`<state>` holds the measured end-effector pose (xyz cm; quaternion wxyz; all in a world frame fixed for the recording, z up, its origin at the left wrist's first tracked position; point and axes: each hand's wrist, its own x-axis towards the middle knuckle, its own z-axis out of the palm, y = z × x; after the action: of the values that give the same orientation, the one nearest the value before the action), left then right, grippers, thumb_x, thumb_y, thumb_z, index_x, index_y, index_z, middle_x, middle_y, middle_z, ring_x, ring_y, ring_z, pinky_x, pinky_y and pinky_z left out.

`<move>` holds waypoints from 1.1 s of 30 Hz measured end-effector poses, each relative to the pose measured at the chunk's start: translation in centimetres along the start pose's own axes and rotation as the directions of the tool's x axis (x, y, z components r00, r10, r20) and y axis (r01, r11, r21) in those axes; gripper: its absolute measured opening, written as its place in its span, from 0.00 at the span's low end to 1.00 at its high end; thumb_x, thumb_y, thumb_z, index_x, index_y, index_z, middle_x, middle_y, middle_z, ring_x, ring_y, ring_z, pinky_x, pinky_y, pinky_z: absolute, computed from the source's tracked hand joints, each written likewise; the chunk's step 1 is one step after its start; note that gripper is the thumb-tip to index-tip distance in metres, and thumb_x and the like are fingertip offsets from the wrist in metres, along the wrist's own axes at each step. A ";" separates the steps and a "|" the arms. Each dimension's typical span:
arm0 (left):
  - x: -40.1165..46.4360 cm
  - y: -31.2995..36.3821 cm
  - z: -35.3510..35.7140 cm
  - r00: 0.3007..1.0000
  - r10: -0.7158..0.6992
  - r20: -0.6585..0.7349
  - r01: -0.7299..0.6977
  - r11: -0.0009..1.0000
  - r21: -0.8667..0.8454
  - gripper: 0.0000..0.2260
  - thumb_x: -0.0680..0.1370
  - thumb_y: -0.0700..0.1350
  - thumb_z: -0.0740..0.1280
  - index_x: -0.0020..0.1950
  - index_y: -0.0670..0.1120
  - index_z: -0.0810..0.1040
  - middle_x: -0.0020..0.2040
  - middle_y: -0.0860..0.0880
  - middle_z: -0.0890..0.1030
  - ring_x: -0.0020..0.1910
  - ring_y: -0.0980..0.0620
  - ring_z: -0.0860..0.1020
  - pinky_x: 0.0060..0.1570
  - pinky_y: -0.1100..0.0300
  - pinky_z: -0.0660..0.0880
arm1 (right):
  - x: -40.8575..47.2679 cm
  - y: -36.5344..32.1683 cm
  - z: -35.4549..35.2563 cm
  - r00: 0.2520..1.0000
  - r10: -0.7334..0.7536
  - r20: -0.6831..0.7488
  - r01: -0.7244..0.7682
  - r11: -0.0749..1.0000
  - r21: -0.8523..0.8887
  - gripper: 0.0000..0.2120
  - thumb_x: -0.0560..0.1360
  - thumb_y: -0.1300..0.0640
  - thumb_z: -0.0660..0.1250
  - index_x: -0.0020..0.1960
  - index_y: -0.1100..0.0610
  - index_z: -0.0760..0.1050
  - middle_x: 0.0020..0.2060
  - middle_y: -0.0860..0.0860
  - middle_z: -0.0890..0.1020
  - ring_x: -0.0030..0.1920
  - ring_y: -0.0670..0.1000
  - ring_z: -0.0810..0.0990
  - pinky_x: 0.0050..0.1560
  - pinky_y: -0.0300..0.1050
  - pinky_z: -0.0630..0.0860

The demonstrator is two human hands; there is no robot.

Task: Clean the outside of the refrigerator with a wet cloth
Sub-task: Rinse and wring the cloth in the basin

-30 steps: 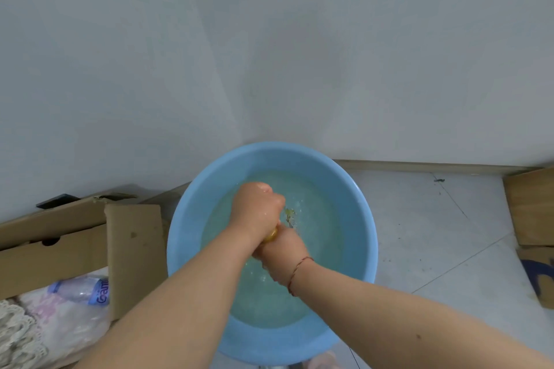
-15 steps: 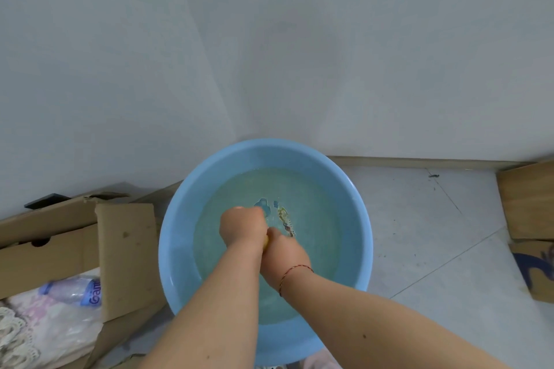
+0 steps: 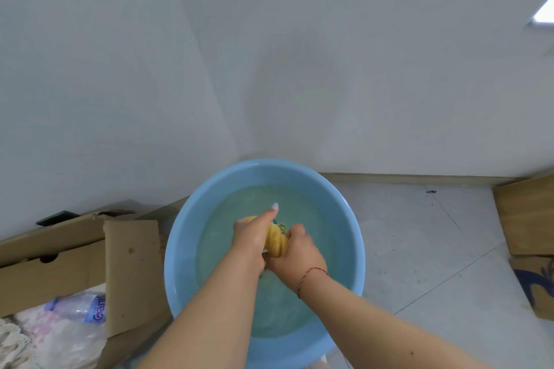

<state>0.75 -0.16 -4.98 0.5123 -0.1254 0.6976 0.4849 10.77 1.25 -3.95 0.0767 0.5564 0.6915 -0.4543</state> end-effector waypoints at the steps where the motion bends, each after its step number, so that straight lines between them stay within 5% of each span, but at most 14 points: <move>1: -0.4 0.1 -0.1 1.000 0.004 0.018 -0.004 1.000 -0.006 0.24 0.68 0.48 0.78 0.56 0.38 0.73 0.40 0.42 0.77 0.37 0.43 0.79 0.39 0.49 0.80 | -0.1 0.0 -0.5 0.999 -0.035 -0.004 0.035 0.999 0.025 0.21 0.67 0.50 0.71 0.52 0.52 0.62 0.47 0.46 0.67 0.42 0.50 0.74 0.39 0.43 0.69; 3: -1.0 0.4 -0.6 0.999 0.029 0.045 -0.027 0.999 -0.034 0.23 0.71 0.46 0.77 0.60 0.38 0.73 0.42 0.41 0.78 0.38 0.42 0.81 0.37 0.50 0.80 | -0.3 -0.2 -1.5 0.995 -0.099 0.009 0.097 0.986 0.137 0.18 0.69 0.53 0.71 0.54 0.53 0.67 0.49 0.48 0.66 0.38 0.47 0.74 0.36 0.38 0.71; 6: -2.1 1.5 -1.3 0.993 0.076 0.090 -0.072 0.996 -0.051 0.10 0.76 0.43 0.72 0.50 0.38 0.76 0.38 0.41 0.78 0.33 0.45 0.79 0.35 0.55 0.79 | -0.6 0.0 -3.1 0.986 -0.153 0.059 0.121 0.923 0.365 0.07 0.76 0.55 0.66 0.50 0.57 0.75 0.42 0.52 0.76 0.35 0.48 0.75 0.37 0.41 0.73; 11: -5.2 3.5 -1.4 0.975 0.105 0.194 -0.078 0.987 -0.143 0.03 0.77 0.34 0.64 0.43 0.39 0.76 0.40 0.40 0.80 0.39 0.45 0.79 0.42 0.52 0.77 | -0.9 -0.1 -5.4 0.979 -0.203 -0.027 0.204 0.978 0.049 0.13 0.81 0.50 0.55 0.46 0.49 0.78 0.43 0.50 0.76 0.45 0.52 0.74 0.50 0.47 0.72; 14: -6.6 4.5 -1.6 0.952 0.156 0.262 -0.133 0.986 -0.105 0.06 0.74 0.31 0.61 0.47 0.39 0.75 0.43 0.39 0.79 0.41 0.42 0.79 0.47 0.47 0.77 | -1.4 -0.6 -7.0 0.954 -0.242 -0.179 0.259 0.963 0.076 0.15 0.81 0.52 0.56 0.61 0.49 0.78 0.54 0.49 0.75 0.57 0.50 0.72 0.60 0.45 0.69; 16: -7.2 4.9 -2.3 0.946 0.189 0.265 -0.185 0.982 -0.041 0.11 0.73 0.29 0.61 0.52 0.40 0.75 0.46 0.39 0.79 0.44 0.42 0.79 0.49 0.46 0.76 | -1.8 -1.0 -8.6 0.922 -0.224 -0.315 0.273 0.954 0.121 0.14 0.81 0.54 0.57 0.61 0.53 0.78 0.55 0.50 0.76 0.58 0.50 0.73 0.58 0.42 0.68; 19: -8.0 5.2 -3.9 0.941 0.218 0.259 -0.256 0.959 0.123 0.17 0.70 0.28 0.60 0.53 0.44 0.75 0.47 0.40 0.79 0.44 0.42 0.78 0.43 0.50 0.75 | -2.8 -1.5 -11.1 0.920 -0.080 -0.385 0.220 0.916 0.336 0.11 0.81 0.56 0.58 0.52 0.55 0.79 0.45 0.53 0.80 0.48 0.53 0.76 0.51 0.46 0.73; 22: -9.6 5.2 -4.6 0.901 0.258 0.347 -0.394 0.823 0.410 0.19 0.64 0.35 0.65 0.53 0.49 0.76 0.48 0.46 0.79 0.43 0.48 0.77 0.44 0.53 0.75 | -5.0 -2.3 -12.9 0.971 -0.023 -0.236 0.195 0.648 0.736 0.09 0.81 0.58 0.60 0.48 0.53 0.78 0.43 0.54 0.81 0.42 0.52 0.79 0.45 0.48 0.78; 25: -11.8 4.7 -3.9 0.761 0.399 0.511 -0.646 0.533 0.546 0.31 0.65 0.38 0.72 0.67 0.54 0.70 0.62 0.55 0.73 0.59 0.57 0.73 0.59 0.59 0.73 | -7.9 -3.2 -13.2 0.990 -0.094 -0.109 0.133 0.307 0.942 0.08 0.81 0.61 0.58 0.52 0.57 0.76 0.42 0.56 0.79 0.38 0.52 0.79 0.34 0.43 0.77; 28: -14.6 4.3 -2.2 0.486 0.551 0.679 -0.874 0.290 0.390 0.36 0.64 0.41 0.79 0.66 0.58 0.67 0.62 0.62 0.71 0.62 0.64 0.70 0.56 0.76 0.66 | -10.3 -3.8 -13.4 0.982 -0.186 -0.017 0.028 0.055 0.998 0.09 0.80 0.63 0.57 0.55 0.61 0.75 0.45 0.60 0.78 0.42 0.57 0.80 0.36 0.46 0.81; 30: -16.0 4.2 -1.4 0.336 0.617 0.711 -0.942 0.197 0.274 0.32 0.63 0.44 0.80 0.63 0.57 0.72 0.59 0.60 0.75 0.61 0.64 0.72 0.56 0.73 0.68 | -12.0 -3.8 -14.1 0.969 -0.248 0.009 -0.026 -0.067 0.997 0.14 0.74 0.63 0.58 0.58 0.64 0.74 0.45 0.61 0.79 0.43 0.58 0.80 0.40 0.48 0.81; 33: -17.6 5.0 -0.5 0.301 0.672 0.676 -0.953 0.201 0.225 0.14 0.73 0.43 0.74 0.57 0.54 0.79 0.54 0.51 0.79 0.55 0.66 0.73 0.51 0.70 0.68 | -14.1 -3.2 -15.9 0.943 -0.329 -0.052 0.016 -0.112 0.994 0.26 0.61 0.67 0.60 0.60 0.69 0.72 0.47 0.63 0.80 0.44 0.60 0.82 0.46 0.50 0.81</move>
<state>4.84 -3.75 12.48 0.3097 0.5587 0.6254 0.4482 19.65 2.86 15.60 -0.3438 0.2830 0.1861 -0.8758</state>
